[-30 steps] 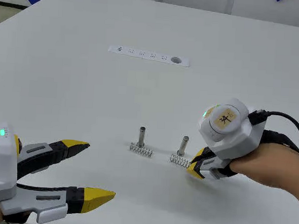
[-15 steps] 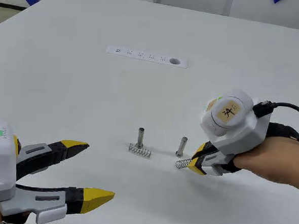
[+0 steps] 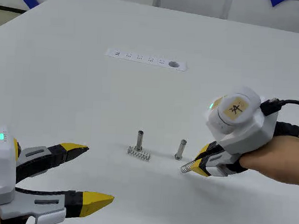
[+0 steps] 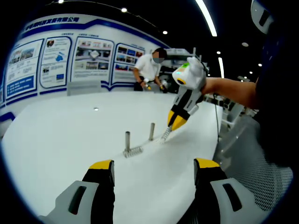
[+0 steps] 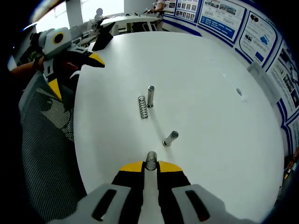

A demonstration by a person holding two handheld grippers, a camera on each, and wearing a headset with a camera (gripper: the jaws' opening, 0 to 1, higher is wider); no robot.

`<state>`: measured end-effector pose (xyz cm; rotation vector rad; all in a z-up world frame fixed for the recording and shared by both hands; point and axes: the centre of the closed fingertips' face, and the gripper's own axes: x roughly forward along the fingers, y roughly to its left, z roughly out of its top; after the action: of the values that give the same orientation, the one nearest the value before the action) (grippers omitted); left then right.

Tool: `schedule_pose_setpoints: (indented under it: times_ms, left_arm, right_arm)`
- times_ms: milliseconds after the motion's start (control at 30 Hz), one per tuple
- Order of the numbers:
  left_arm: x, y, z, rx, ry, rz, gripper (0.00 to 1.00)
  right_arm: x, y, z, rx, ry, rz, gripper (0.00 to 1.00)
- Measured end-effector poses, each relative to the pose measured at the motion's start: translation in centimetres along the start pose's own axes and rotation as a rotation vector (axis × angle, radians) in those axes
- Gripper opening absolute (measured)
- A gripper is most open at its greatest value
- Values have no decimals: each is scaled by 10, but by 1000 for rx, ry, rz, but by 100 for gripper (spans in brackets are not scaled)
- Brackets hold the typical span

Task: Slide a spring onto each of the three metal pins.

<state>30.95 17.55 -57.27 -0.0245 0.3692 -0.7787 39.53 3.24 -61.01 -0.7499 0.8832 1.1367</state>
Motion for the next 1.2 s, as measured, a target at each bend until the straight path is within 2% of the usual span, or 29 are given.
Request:
schedule_pose_setpoints:
  times_ms: [300, 600, 867, 1200]
  left_arm:
    - [-1, 0, 1, 2, -4, 1, 70]
    - [-1, 0, 1, 4, -7, 0, 70]
    - [-1, 1, 2, 3, -13, 5, 70]
    - [-1, 2, 3, -1, -16, 5, 70]
  right_arm:
    - [-22, -3, 7, -18, 20, 14, 11]
    - [-41, -13, 27, -49, 20, -4, 11]
    - [-39, -19, 41, -77, 20, -6, 11]
    - [-30, -24, 46, -85, 39, 5, 11]
